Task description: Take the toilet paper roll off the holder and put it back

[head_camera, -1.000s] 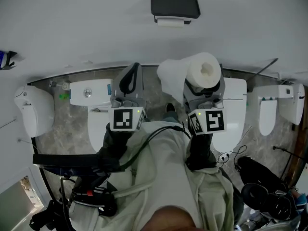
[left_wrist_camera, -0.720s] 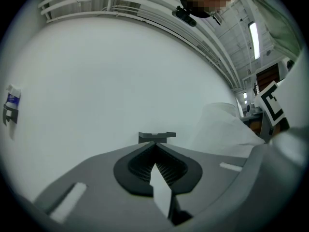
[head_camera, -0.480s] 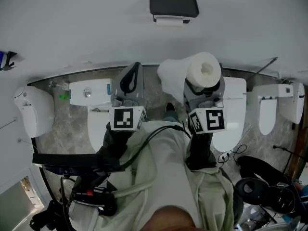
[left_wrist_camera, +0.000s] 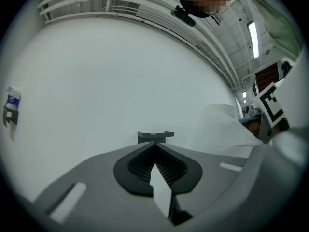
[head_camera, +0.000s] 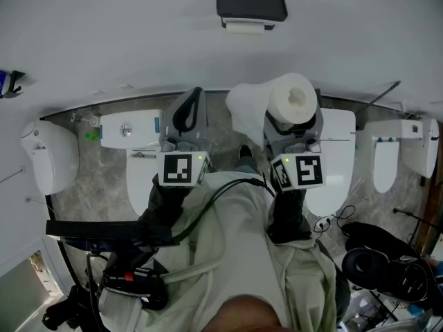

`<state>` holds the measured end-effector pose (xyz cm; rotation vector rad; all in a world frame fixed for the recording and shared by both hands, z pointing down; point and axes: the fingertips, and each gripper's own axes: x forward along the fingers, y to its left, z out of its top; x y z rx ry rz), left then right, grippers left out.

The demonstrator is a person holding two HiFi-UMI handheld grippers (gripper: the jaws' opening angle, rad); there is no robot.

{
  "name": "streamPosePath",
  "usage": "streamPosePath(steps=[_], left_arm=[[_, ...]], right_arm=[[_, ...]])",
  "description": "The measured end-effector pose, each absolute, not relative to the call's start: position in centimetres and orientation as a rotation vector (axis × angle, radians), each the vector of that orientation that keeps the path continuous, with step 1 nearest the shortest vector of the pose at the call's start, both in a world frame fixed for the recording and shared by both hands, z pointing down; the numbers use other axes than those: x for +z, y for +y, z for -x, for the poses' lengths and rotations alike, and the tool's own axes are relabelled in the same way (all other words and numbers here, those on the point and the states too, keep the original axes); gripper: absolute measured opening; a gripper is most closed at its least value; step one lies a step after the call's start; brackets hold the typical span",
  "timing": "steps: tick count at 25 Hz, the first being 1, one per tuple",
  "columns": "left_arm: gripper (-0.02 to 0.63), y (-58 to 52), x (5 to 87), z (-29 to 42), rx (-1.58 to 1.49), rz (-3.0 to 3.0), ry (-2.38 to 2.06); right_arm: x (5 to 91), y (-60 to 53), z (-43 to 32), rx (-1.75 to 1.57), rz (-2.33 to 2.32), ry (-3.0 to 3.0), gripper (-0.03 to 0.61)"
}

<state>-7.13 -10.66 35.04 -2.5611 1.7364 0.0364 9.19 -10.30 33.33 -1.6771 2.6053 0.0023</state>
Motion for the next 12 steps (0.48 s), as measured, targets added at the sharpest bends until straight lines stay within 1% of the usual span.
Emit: streamPosePath(steps=[12], left_arm=[[0.006,-10.52,34.98,6.85,0.042,2.568,1.721]], right_arm=[[33.61,-10.16,-9.45,-0.010,1.693,2.592,0.479]])
